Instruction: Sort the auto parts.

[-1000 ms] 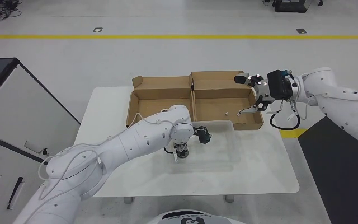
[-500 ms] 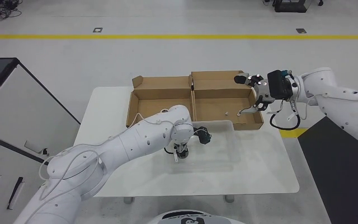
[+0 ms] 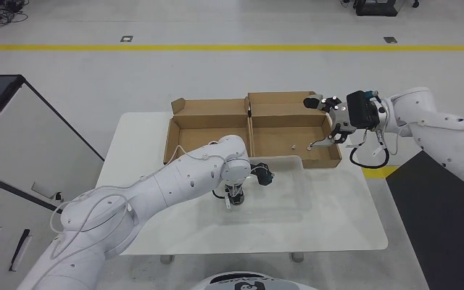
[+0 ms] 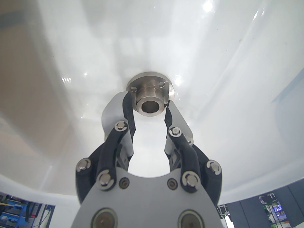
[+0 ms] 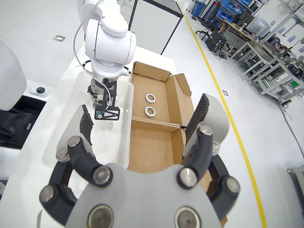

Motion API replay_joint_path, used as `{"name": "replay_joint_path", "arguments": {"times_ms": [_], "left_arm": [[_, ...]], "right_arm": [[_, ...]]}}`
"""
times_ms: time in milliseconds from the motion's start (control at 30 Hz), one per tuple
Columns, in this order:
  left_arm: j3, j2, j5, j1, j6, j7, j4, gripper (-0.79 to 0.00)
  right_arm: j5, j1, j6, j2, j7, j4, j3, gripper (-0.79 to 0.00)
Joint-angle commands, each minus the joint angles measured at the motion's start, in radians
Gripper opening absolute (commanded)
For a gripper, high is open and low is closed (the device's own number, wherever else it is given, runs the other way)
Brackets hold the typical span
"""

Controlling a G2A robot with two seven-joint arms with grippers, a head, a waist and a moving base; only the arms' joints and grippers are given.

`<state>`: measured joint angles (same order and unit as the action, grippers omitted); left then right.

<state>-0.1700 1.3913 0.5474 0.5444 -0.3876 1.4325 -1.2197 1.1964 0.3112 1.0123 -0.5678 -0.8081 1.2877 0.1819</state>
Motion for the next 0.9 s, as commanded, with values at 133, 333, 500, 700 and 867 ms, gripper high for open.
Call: {"name": "replay_joint_path", "arguments": {"times_ms": [133,333,500,700,867], "left_arm": [[0.000,0.003,0.006,0.004,-0.001,-0.001,0.004,-0.446],[0.000,0.006,0.007,0.004,-0.002,-0.002,0.009,-0.453],[0.000,0.008,0.008,0.004,-0.005,-0.005,0.014,-0.449],[0.000,0.013,0.011,0.009,-0.008,-0.008,0.023,-0.486],[0.000,0.017,0.015,0.009,-0.006,-0.006,0.031,-0.785]], "right_arm": [[0.000,0.000,0.000,0.000,0.000,0.000,0.000,0.000],[0.000,0.000,0.000,0.000,0.000,0.000,0.000,0.000],[0.000,0.000,0.000,0.000,0.000,0.000,0.000,0.000],[0.000,0.000,0.000,0.000,0.000,0.000,0.000,0.000],[0.000,0.000,0.000,0.000,0.000,0.000,0.000,0.000]]}}
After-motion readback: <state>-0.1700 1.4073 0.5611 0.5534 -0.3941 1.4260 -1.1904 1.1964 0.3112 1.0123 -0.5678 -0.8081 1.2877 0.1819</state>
